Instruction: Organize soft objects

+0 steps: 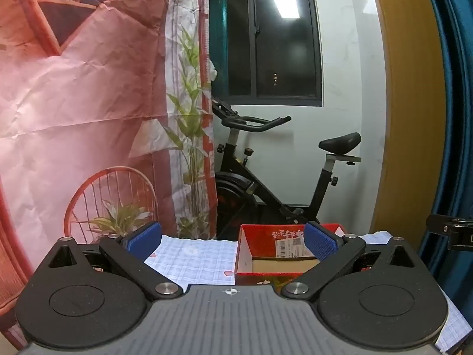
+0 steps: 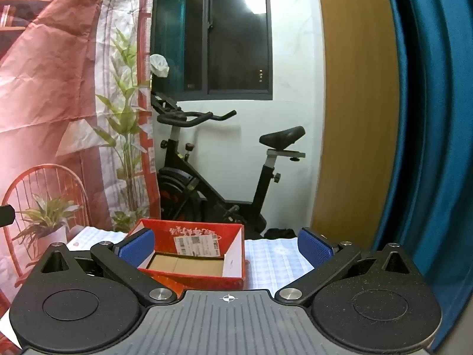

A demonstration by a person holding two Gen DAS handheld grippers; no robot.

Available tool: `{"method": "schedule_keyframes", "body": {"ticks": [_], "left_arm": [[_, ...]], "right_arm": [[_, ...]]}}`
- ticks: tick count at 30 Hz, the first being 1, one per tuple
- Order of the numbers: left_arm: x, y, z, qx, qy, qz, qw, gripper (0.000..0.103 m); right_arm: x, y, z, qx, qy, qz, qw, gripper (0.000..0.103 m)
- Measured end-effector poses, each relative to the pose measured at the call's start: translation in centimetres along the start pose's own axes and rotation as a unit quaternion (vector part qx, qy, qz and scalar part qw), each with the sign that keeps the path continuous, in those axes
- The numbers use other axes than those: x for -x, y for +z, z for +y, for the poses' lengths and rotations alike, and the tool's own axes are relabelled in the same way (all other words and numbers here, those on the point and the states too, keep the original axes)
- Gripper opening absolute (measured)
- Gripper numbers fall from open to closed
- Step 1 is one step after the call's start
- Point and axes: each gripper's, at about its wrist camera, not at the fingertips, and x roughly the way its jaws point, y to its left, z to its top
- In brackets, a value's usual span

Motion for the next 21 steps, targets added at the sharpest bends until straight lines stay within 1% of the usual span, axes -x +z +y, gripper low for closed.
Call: {"method": "schedule_keyframes", "body": {"ticks": [1, 8, 10, 13, 21], "left_arm": [[-0.3, 0.1, 0.1, 0.004, -0.002, 0.018, 0.9998, 0.103], [-1.4, 0.4, 0.2, 0.015, 0.002, 0.022, 0.9996, 0.103], [-0.5, 0.3, 0.2, 0.013, 0.01, 0.017, 0.9997, 0.103], [-0.9, 0.6, 0.2, 0.015, 0.009, 0.02, 0.9996, 0.103], [-0.3, -0.1, 0.2, 0.015, 0.008, 0.02, 0.9997, 0.103]], "right_arm": [[0.0, 0.0, 0.0, -0.002, 0.0, 0.004, 1.0, 0.103], [0.0, 0.1, 0.0, -0.003, 0.002, 0.004, 1.0, 0.103], [0.1, 0.2, 0.1, -0.002, 0.002, 0.004, 1.0, 0.103], [0.1, 0.1, 0.0, -0.002, 0.002, 0.004, 1.0, 0.103], [-0.2, -0.1, 0.1, -0.002, 0.002, 0.006, 1.0, 0.103]]}}
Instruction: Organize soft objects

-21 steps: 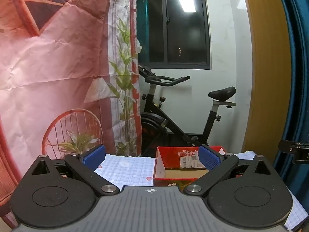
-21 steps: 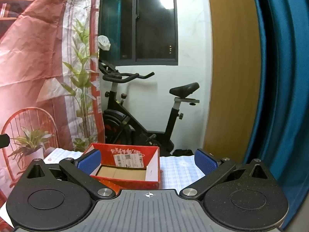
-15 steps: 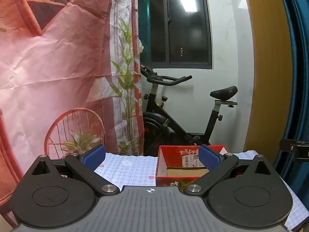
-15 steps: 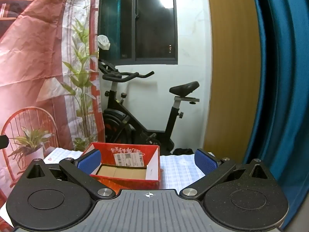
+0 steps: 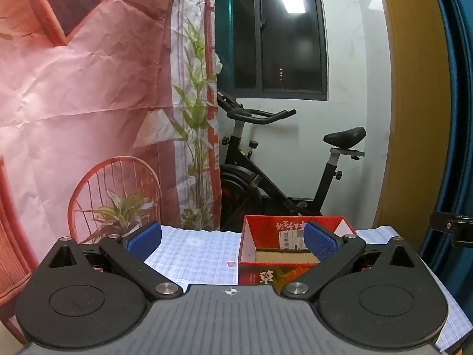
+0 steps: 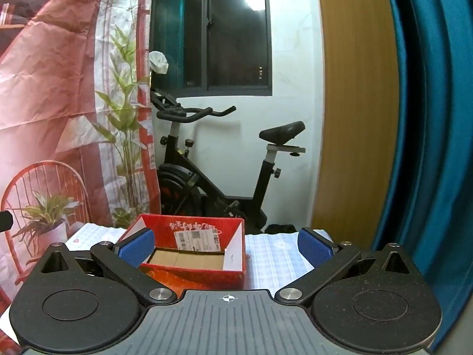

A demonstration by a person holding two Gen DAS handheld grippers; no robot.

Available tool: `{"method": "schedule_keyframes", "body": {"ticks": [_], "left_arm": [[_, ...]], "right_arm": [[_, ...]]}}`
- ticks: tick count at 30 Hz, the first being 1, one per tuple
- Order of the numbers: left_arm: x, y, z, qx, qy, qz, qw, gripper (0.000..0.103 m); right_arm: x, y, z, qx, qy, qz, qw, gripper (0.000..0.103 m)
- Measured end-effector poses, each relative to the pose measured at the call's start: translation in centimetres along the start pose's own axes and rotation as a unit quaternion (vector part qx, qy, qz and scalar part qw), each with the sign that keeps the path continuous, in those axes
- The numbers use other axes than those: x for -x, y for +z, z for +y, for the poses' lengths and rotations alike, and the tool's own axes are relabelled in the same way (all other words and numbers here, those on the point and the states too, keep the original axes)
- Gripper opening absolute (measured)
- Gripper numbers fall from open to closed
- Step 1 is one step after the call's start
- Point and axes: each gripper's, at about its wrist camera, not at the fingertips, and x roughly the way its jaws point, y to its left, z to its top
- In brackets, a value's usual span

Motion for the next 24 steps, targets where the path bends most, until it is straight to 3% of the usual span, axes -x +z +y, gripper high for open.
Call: {"method": "schedule_keyframes", "body": {"ticks": [24], "left_arm": [[0.01, -0.24, 0.08, -0.002, -0.002, -0.001, 1.0, 0.103]], "right_arm": [[-0.33, -0.11, 0.03, -0.002, 0.0, 0.004, 1.0, 0.103]]}}
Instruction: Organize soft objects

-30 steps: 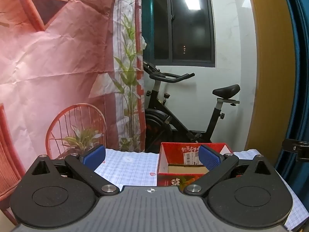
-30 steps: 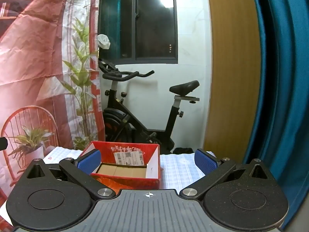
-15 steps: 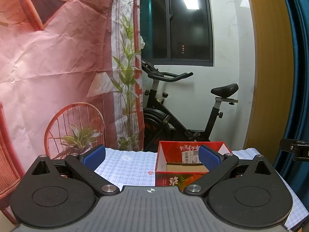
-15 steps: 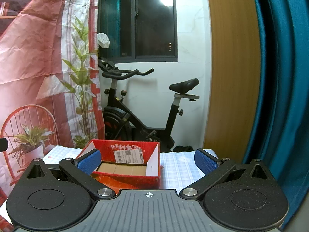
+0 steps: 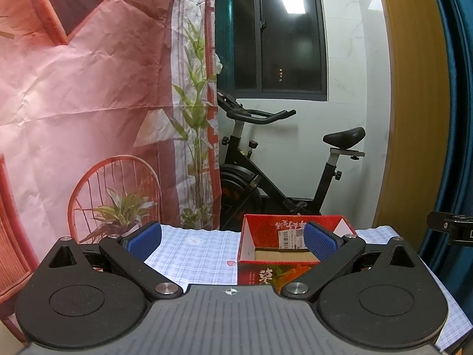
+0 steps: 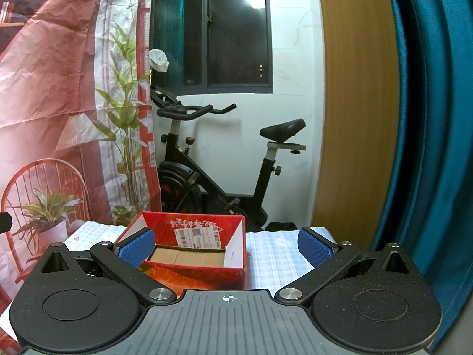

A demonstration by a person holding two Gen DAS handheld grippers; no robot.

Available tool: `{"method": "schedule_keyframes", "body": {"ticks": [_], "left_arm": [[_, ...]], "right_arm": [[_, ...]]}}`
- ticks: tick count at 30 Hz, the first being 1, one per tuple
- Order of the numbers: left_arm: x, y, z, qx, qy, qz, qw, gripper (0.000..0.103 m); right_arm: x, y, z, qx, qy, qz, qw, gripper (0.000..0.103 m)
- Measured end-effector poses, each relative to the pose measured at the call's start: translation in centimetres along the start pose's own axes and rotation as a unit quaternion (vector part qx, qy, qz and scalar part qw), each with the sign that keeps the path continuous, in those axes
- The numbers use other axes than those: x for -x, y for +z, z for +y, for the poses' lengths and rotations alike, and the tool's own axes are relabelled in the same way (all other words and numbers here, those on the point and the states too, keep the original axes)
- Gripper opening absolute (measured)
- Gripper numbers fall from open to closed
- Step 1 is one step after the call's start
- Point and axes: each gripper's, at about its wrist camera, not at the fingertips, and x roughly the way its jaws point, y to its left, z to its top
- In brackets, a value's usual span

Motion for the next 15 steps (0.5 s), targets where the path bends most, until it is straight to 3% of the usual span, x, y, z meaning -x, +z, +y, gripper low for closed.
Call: {"method": "schedule_keyframes", "body": {"ticks": [15], "left_arm": [[-0.09, -0.31, 0.18, 0.002, -0.006, 0.003, 1.0, 0.103]], "right_arm": [[-0.07, -0.03, 0.01, -0.001, 0.0, 0.001, 1.0, 0.103]]}}
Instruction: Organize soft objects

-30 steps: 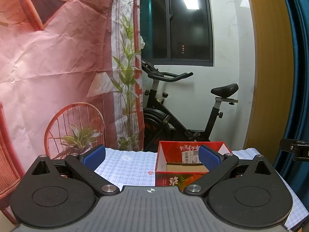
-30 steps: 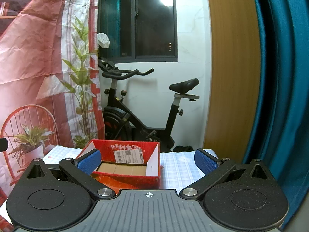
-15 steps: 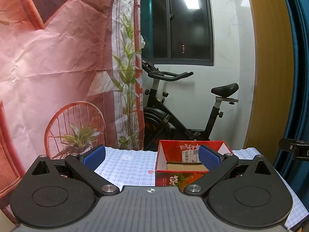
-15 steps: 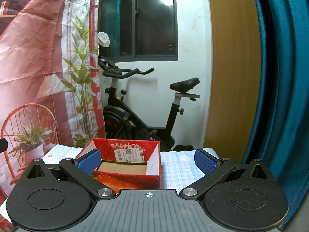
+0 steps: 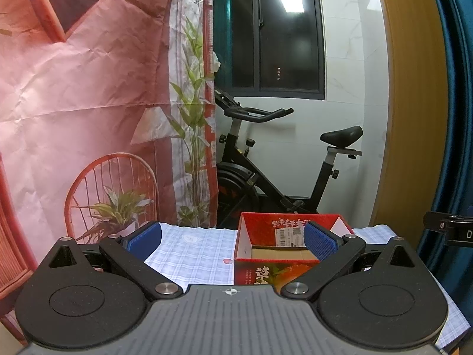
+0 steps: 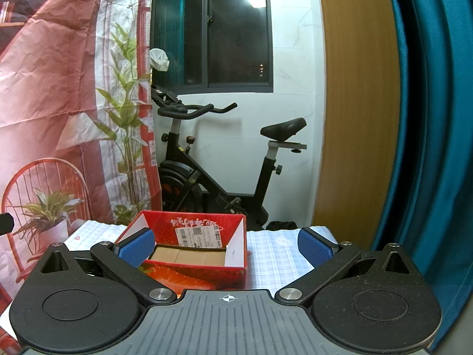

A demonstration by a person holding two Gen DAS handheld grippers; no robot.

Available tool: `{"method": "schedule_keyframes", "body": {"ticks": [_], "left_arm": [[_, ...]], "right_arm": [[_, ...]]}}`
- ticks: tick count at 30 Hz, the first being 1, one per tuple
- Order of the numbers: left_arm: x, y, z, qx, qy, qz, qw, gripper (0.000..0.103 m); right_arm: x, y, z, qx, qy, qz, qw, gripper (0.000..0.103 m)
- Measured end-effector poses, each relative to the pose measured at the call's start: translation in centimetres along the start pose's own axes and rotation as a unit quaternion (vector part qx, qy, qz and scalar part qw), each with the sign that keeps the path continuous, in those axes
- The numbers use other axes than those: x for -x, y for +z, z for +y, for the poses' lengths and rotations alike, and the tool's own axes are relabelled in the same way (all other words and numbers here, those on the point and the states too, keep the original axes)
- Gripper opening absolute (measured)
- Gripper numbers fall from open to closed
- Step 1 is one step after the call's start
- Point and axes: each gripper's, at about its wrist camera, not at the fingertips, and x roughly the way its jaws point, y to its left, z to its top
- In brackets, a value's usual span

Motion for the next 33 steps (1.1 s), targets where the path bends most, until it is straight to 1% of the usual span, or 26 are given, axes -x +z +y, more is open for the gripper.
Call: {"method": "schedule_keyframes", "body": {"ticks": [20, 33], "left_arm": [[0.1, -0.2, -0.1, 0.003, -0.003, 0.001, 1.0, 0.103], [-1.0, -1.0, -0.3, 0.012, -0.006, 0.012, 0.9998, 0.103]], "right_arm": [[0.0, 0.1, -0.1, -0.001, 0.001, 0.001, 1.0, 0.103], [-0.5, -0.9, 0.8, 0.002, 0.015, 0.003, 1.0, 0.103]]}}
